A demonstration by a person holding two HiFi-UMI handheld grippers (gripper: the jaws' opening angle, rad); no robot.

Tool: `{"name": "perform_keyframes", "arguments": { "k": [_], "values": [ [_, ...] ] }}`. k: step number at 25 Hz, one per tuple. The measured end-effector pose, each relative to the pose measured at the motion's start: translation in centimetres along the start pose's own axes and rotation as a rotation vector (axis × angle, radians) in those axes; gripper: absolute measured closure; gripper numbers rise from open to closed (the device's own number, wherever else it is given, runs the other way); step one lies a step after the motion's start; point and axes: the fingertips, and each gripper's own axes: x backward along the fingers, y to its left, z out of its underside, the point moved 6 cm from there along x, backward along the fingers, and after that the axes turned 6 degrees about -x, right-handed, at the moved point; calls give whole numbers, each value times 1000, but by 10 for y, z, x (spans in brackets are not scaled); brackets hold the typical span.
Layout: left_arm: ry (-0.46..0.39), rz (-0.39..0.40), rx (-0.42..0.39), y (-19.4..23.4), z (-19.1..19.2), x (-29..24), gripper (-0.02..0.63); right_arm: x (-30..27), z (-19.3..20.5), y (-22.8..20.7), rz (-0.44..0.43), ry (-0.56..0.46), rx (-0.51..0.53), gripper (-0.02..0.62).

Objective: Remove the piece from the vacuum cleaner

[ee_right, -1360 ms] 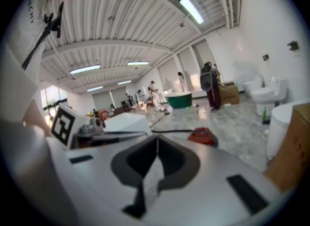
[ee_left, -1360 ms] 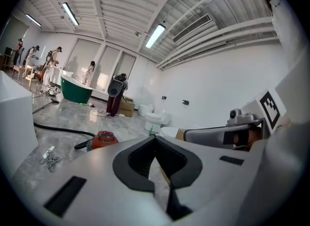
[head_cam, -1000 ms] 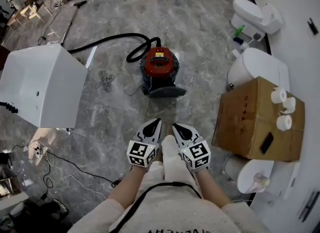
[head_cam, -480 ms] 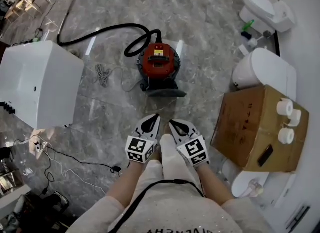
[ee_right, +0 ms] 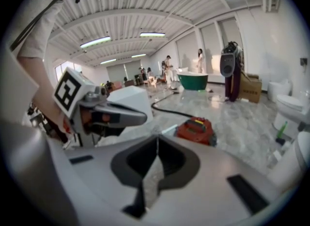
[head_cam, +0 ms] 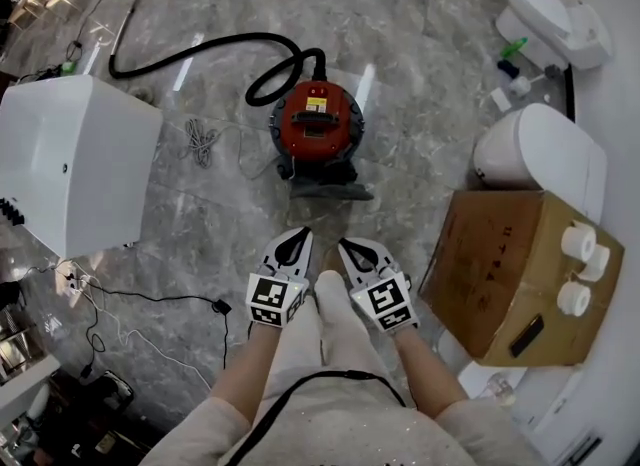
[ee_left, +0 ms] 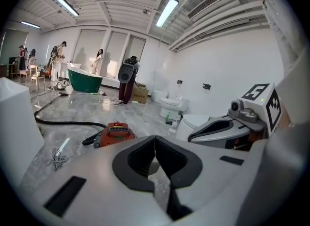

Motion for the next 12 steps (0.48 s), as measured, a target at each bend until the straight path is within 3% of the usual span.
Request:
{"name": "perform_keyframes", "arguments": {
  "k": [4, 12],
  "values": [
    [29, -15, 15, 2, 10, -20, 583, -12, 9, -17, 11, 20, -1, 581],
    [96, 9, -40, 12, 25, -64, 581, -41, 19, -41, -2, 58, 9, 581]
  ]
}}
